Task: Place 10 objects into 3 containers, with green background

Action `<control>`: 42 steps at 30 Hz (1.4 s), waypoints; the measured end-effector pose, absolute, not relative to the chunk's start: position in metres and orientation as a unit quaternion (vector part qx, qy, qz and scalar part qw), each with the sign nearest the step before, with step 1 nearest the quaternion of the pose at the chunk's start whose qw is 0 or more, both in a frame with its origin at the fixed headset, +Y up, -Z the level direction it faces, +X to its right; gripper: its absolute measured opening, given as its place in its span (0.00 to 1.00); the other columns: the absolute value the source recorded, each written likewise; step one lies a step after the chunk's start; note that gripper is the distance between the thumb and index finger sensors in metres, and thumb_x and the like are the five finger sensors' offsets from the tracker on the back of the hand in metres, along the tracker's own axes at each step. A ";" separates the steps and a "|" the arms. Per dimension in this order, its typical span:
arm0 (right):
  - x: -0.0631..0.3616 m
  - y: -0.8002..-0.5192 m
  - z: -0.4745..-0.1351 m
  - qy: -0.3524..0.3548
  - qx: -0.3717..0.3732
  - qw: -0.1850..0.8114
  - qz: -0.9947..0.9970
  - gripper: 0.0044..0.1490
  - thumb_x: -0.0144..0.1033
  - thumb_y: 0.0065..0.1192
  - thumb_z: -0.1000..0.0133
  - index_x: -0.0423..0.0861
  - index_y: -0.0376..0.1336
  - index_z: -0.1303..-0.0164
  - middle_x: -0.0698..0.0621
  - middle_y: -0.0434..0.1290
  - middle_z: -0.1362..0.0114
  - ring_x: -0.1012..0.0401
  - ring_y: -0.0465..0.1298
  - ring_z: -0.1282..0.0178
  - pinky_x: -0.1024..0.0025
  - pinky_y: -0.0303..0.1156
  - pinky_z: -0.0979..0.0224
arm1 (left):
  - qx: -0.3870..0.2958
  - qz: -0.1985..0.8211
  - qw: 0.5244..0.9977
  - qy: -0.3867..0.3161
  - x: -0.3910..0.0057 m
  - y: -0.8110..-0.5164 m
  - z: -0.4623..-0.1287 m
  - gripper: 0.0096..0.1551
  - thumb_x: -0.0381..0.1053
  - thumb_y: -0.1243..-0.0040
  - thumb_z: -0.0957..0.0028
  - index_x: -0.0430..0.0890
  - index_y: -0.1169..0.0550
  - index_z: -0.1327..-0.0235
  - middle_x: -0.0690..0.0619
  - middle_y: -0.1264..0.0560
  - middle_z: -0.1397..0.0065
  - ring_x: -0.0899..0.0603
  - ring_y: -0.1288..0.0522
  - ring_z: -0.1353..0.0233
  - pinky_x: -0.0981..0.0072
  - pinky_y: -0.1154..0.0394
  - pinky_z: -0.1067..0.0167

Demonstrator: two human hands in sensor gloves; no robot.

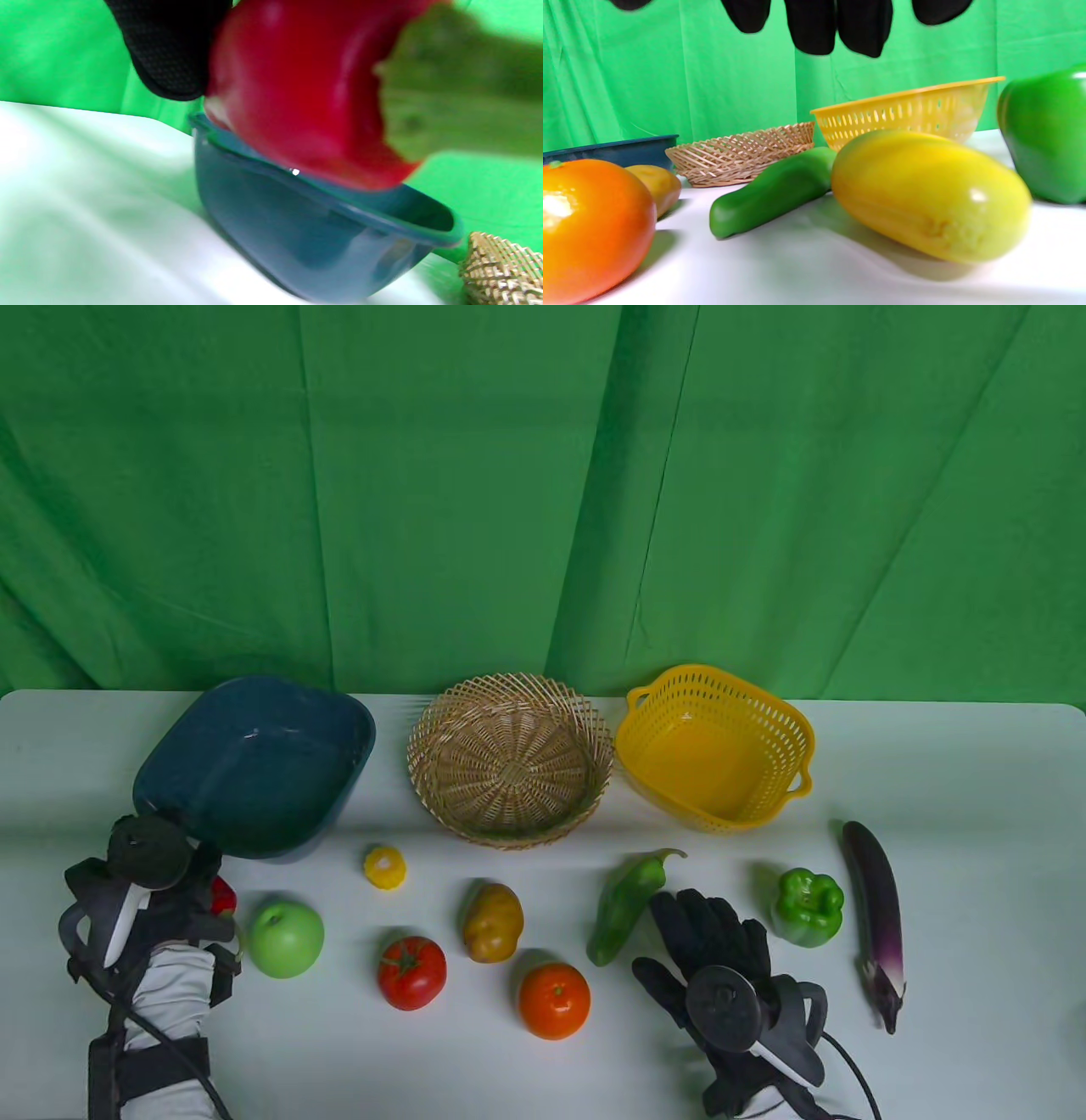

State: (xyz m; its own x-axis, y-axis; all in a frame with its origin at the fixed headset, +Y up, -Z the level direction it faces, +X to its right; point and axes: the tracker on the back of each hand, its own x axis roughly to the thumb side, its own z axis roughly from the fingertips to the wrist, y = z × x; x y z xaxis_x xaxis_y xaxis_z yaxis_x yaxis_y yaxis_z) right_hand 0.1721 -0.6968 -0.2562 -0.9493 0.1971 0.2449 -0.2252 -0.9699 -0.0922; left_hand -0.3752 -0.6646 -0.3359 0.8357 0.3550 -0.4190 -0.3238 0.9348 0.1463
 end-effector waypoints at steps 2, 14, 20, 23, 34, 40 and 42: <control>0.173 -0.696 -0.256 -0.060 0.115 0.105 0.986 0.47 0.68 0.41 0.39 0.56 0.45 0.11 0.41 0.54 0.09 0.38 0.56 0.13 0.29 0.48 0.17 | 0.036 0.177 0.959 0.217 -0.373 -0.660 -0.348 0.41 0.56 0.39 0.41 0.44 0.37 0.16 0.27 0.45 0.17 0.29 0.26 0.28 0.56 0.18 0.41; 0.167 -0.696 -0.255 -0.058 0.116 0.085 0.988 0.47 0.68 0.41 0.39 0.56 0.45 0.11 0.41 0.54 0.09 0.38 0.55 0.13 0.29 0.48 0.17 | 0.016 0.181 0.960 0.215 -0.357 -0.653 -0.409 0.41 0.56 0.40 0.41 0.46 0.38 0.16 0.28 0.46 0.16 0.30 0.27 0.27 0.57 0.19 0.40; 0.162 -0.696 -0.254 -0.056 0.122 0.080 0.988 0.47 0.68 0.41 0.39 0.56 0.45 0.12 0.41 0.54 0.09 0.38 0.56 0.13 0.29 0.48 0.17 | 0.004 0.196 0.952 0.233 -0.354 -0.662 -0.422 0.41 0.57 0.41 0.40 0.46 0.39 0.15 0.28 0.47 0.16 0.31 0.27 0.26 0.57 0.19 0.39; 0.162 -0.696 -0.254 -0.055 0.123 0.080 0.988 0.47 0.68 0.41 0.39 0.56 0.45 0.11 0.41 0.54 0.09 0.38 0.55 0.13 0.29 0.48 0.17 | 0.003 0.197 0.952 0.236 -0.353 -0.668 -0.426 0.42 0.57 0.42 0.40 0.47 0.40 0.15 0.29 0.48 0.16 0.31 0.28 0.25 0.57 0.20 0.37; 0.160 -0.695 -0.253 -0.054 0.129 0.087 0.986 0.47 0.68 0.41 0.39 0.55 0.45 0.11 0.41 0.54 0.09 0.38 0.55 0.13 0.29 0.48 0.17 | 0.023 0.182 0.962 0.203 -0.349 -0.657 -0.408 0.41 0.65 0.51 0.37 0.51 0.41 0.13 0.33 0.48 0.12 0.28 0.36 0.19 0.38 0.29 0.34; 0.158 -0.696 -0.253 -0.054 0.137 0.090 0.985 0.47 0.68 0.41 0.39 0.56 0.45 0.11 0.41 0.54 0.09 0.38 0.56 0.13 0.29 0.48 0.17 | 0.045 0.175 0.971 0.158 -0.340 -0.646 -0.379 0.40 0.66 0.53 0.37 0.51 0.40 0.13 0.34 0.45 0.12 0.28 0.35 0.19 0.37 0.29 0.34; 0.158 -0.696 -0.253 -0.053 0.138 0.093 0.985 0.47 0.68 0.41 0.39 0.55 0.45 0.11 0.41 0.54 0.09 0.38 0.56 0.13 0.29 0.48 0.17 | 0.052 0.166 0.974 0.144 -0.335 -0.646 -0.369 0.40 0.66 0.54 0.37 0.52 0.39 0.13 0.35 0.44 0.12 0.28 0.35 0.19 0.37 0.29 0.34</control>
State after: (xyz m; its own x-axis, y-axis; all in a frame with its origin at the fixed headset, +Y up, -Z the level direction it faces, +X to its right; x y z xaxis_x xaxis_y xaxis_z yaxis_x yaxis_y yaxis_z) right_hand 0.1585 -0.6961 -0.2535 -0.9447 0.1689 0.2810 -0.1979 -0.9771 -0.0779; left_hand -0.3355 -0.6464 -0.3687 0.9037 0.3378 -0.2629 -0.3080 0.9397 0.1486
